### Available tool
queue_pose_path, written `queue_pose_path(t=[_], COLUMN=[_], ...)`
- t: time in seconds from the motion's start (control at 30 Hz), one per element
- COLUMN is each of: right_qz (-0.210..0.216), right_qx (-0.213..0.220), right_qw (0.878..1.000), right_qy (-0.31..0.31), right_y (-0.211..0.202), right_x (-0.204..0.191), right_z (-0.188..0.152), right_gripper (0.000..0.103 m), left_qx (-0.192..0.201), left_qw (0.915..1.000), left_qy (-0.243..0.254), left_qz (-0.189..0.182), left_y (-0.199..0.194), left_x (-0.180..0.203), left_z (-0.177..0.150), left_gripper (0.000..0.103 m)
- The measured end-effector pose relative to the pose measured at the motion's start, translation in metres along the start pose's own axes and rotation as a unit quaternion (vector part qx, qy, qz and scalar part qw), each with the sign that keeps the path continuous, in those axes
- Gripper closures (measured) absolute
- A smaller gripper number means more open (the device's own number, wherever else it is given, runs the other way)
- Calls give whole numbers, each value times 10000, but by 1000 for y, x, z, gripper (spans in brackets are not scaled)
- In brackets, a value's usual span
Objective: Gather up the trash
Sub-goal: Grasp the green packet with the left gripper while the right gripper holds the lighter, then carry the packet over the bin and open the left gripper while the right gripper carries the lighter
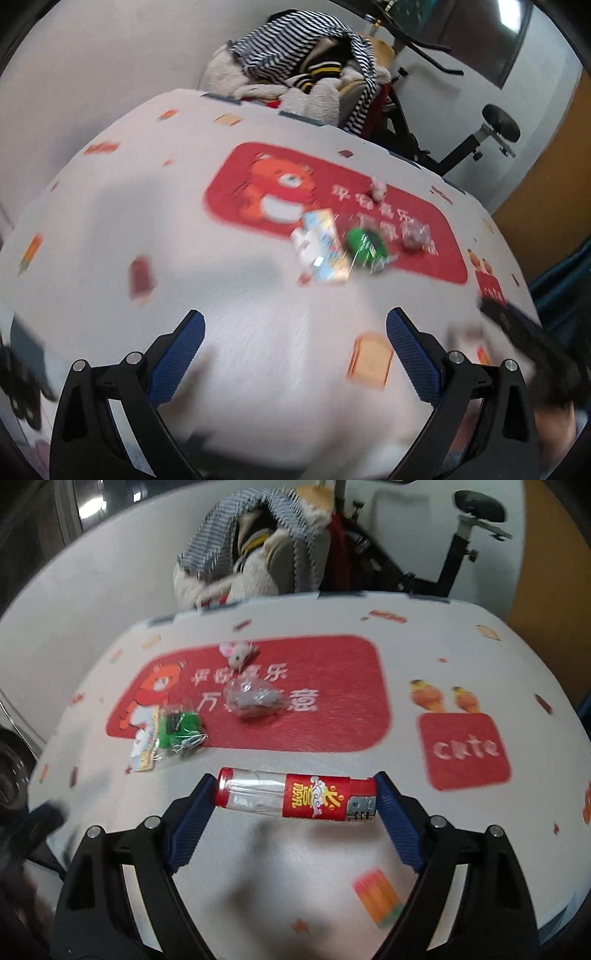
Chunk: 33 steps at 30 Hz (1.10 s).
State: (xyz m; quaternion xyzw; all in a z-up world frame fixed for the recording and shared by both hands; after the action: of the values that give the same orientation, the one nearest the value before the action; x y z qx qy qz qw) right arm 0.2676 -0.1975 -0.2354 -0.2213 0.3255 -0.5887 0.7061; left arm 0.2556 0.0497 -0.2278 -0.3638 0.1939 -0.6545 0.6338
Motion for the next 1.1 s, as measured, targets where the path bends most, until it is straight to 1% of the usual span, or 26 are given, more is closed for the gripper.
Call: queue_pose_path(t=[0.03, 0.13, 0.2, 0.33, 0.43, 0.53, 0.57, 0.6, 0.63, 0.67, 0.7, 0.73, 0.8, 0.9, 0.93, 1.03, 1.1], right_qz=[91, 88, 45, 59, 57, 41, 32, 26, 22, 17, 12, 8, 7, 33, 45, 97, 136], right_qx=[69, 118, 181, 254, 268, 251, 237, 223, 204, 190, 183, 186, 196, 207, 218, 255, 288], right_qw=[9999, 9999, 9998, 9997, 9996, 9997, 9997, 9997, 9997, 9997, 9997, 9996, 9996, 9995, 9995, 9993, 9993], right_qy=[94, 60, -50, -18, -4, 37, 69, 101, 137, 163, 179, 192, 213, 239, 242, 238, 197], right_y=[-10, -26, -35, -51, -59, -62, -63, -63, -64, -66, -67, -69, -72, -77, -79, -86, -91], right_x=[6, 14, 18, 26, 33, 39, 42, 44, 46, 48, 49, 50, 51, 51, 51, 47, 42], right_z=[-5, -17, -23, -30, -35, -40, -43, -44, -46, -48, -50, -51, -53, -55, -55, -55, -56], right_gripper=[19, 19, 19, 19, 19, 19, 19, 19, 19, 19, 19, 19, 19, 19, 19, 19, 19], left_qx=[-45, -162, -183, -319, -405, -517, -529, -524, -493, -441, -415, -450, -546, -615, -636, -649, -682], left_qw=[10000, 9998, 9997, 9987, 9968, 9959, 9957, 9955, 9956, 9949, 9946, 9942, 9945, 9942, 9944, 9946, 9935], left_qy=[67, 97, 82, 153, 373, 444, 487, 579, 641, 764, 842, 907, 886, 880, 815, 689, 674], left_qz=[10, -22, 140, 361, 588, 589, 589, 535, 481, 498, 448, 350, 139, -72, -199, -425, -616], left_y=[11, 41, 59, 84, 100, 110, 112, 112, 110, 107, 104, 102, 97, 83, 73, 48, 25], left_x=[8, 27, 35, 45, 52, 58, 59, 62, 64, 66, 68, 70, 69, 63, 59, 52, 51], left_z=[7, 23, 30, 37, 39, 37, 37, 37, 37, 38, 39, 39, 36, 31, 27, 15, 1], left_gripper=[7, 7, 7, 9, 9, 9, 14, 35, 45, 68, 78, 79, 83, 83, 83, 83, 83])
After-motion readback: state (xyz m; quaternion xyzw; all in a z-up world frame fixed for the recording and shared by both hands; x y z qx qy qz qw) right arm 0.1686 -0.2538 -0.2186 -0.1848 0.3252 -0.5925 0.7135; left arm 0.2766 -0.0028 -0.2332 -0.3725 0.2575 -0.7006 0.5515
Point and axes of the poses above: each gripper's, at about its wrist camera, not at the fingertips, and y roughly the way its jaws point, x to its right, z to its top, the point moved 5 cm from there along y, roughly the way its jaws point, and after that the axes turned 5 degrees about x, right-handed, at the moved point
